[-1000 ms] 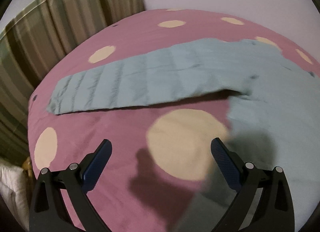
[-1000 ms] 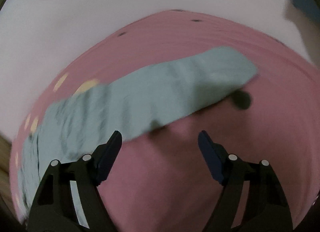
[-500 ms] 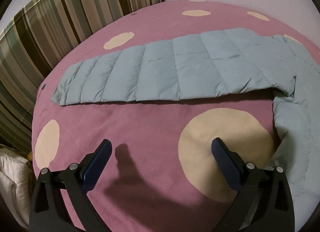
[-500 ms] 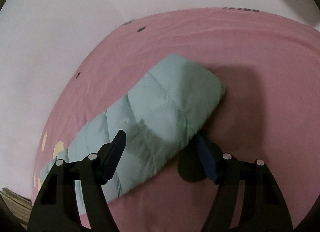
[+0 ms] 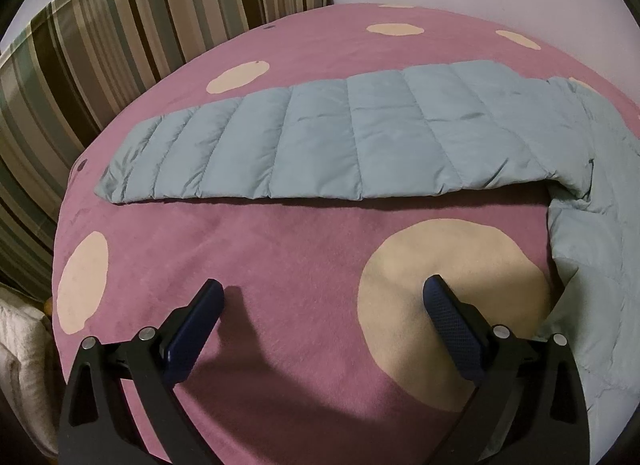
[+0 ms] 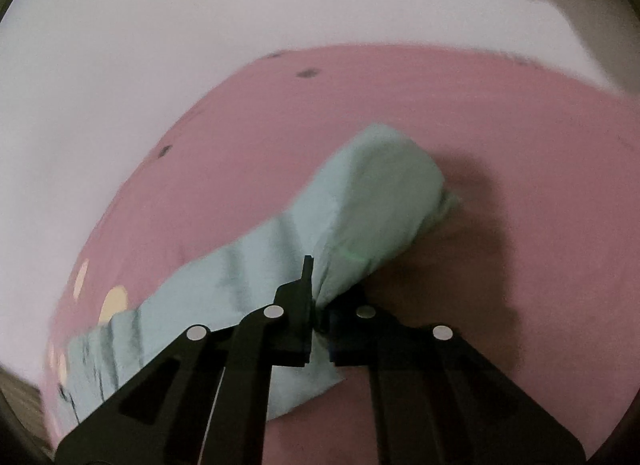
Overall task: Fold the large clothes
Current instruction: 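Grasp the sleeve nearest the right gripper and fold it across the jacket back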
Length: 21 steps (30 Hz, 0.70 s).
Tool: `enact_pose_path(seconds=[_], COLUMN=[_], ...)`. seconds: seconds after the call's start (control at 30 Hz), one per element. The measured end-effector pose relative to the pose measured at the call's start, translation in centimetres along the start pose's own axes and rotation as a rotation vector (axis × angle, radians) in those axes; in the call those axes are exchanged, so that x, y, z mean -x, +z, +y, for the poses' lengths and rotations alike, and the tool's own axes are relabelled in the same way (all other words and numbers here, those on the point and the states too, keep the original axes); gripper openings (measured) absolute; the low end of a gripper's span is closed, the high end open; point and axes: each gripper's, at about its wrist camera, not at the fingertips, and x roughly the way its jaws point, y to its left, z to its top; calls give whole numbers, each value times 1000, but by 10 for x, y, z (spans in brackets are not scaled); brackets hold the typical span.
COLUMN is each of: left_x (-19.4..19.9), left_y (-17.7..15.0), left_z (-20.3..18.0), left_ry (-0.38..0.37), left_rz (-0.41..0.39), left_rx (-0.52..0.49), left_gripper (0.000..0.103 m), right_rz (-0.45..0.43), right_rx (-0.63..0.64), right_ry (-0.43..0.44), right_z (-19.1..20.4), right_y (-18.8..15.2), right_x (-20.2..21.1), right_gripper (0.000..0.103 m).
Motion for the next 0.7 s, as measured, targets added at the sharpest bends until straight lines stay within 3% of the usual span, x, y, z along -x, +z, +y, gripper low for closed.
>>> enact_pose_path(seconds=[0.33, 0.7], left_x=[3, 10], left_y=[1, 2], left_z=[3, 14], left_ry=[-13, -17], left_rz=[-3, -22], left_rx=[3, -46], left_gripper=[99, 99], right_rz=[-47, 35], right_rx=[380, 648], right_ry=[176, 367], right_z=[169, 327], right_y=[-54, -170], right_x=[58, 84], right_gripper=[5, 5])
